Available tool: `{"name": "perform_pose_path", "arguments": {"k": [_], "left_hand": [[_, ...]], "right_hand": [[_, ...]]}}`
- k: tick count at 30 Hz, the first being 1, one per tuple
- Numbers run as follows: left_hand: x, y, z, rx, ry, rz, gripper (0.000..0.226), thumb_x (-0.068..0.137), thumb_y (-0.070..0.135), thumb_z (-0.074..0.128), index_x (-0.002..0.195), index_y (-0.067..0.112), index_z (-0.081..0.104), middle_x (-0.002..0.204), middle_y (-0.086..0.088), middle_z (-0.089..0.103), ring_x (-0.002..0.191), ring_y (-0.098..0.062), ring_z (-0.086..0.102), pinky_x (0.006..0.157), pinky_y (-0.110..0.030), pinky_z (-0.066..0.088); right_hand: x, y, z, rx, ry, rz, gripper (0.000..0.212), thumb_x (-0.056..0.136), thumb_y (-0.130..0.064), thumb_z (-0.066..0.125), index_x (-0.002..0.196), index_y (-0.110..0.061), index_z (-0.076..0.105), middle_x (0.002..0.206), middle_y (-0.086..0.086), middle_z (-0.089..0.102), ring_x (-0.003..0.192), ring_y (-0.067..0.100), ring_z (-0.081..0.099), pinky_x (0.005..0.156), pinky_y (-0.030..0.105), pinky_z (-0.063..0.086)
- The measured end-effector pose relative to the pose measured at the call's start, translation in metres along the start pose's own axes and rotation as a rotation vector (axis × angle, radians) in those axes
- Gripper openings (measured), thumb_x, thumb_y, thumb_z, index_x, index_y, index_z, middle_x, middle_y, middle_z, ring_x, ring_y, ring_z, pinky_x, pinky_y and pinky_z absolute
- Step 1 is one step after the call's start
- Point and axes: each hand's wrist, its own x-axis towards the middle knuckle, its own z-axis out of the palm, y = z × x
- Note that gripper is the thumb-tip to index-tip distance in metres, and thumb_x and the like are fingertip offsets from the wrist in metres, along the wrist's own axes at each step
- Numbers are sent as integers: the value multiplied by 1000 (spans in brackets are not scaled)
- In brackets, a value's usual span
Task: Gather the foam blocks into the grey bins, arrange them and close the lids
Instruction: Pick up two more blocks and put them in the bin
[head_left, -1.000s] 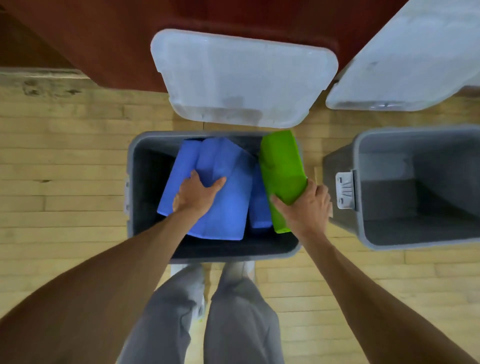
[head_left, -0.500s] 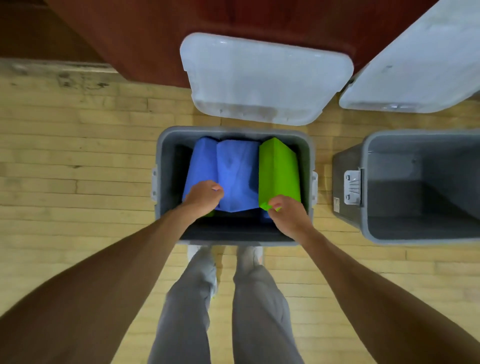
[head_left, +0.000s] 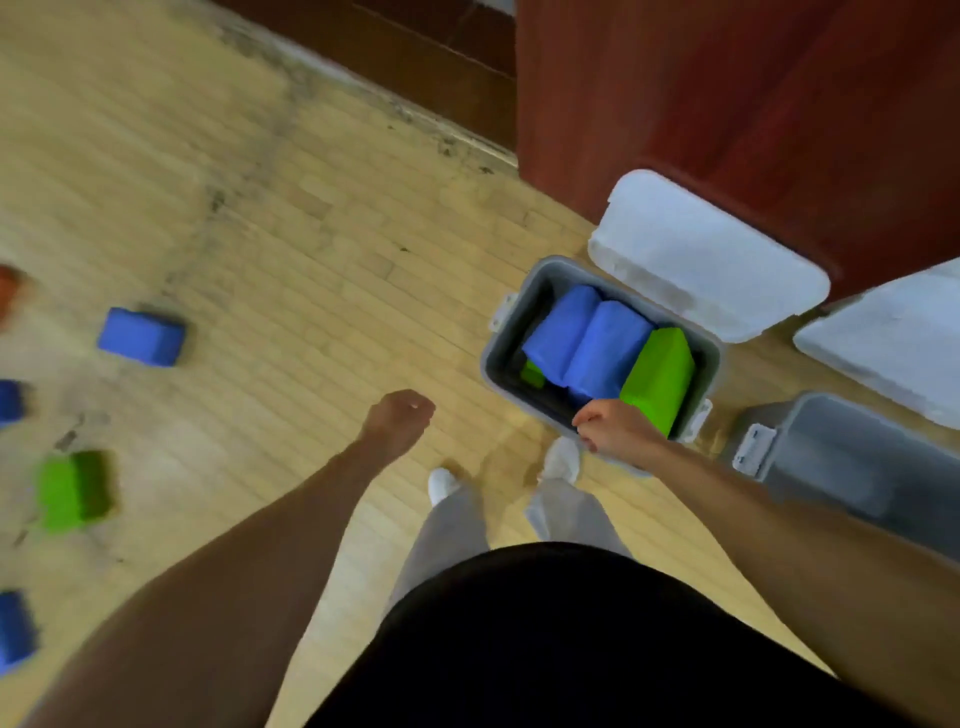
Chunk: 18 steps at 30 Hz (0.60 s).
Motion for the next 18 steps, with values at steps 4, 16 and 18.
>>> {"name": "perform_pose_path", "arguments": {"k": [4, 16, 18], "left_hand": [[-68, -92, -27, -201, 153, -99, 18, 95, 14, 50, 99, 12, 67, 93, -8, 65, 85, -21, 59, 69, -24, 44], [-211, -401, -21, -872, 426, -425, 26, 99, 20, 44, 112, 9, 64, 96, -4, 65, 87, -17, 63, 81, -31, 46], [-231, -446, -23, -993, 464, -454, 24, 99, 21, 45, 114, 10, 62, 98, -4, 64, 90, -18, 62, 82, -33, 46]], "right_hand": [[-18, -30, 36, -201, -118, -76, 23, 85, -20, 56, 96, -5, 69, 94, 16, 71, 86, 26, 66, 83, 37, 51], [-63, -172, 232, -739, -261, -216, 16, 88, -19, 52, 91, -12, 67, 88, 5, 69, 80, 21, 67, 65, 27, 49], [-83, -206, 281, -765, -300, -238, 19, 92, -18, 51, 99, -8, 65, 90, 5, 66, 78, 18, 64, 64, 25, 47]]}}
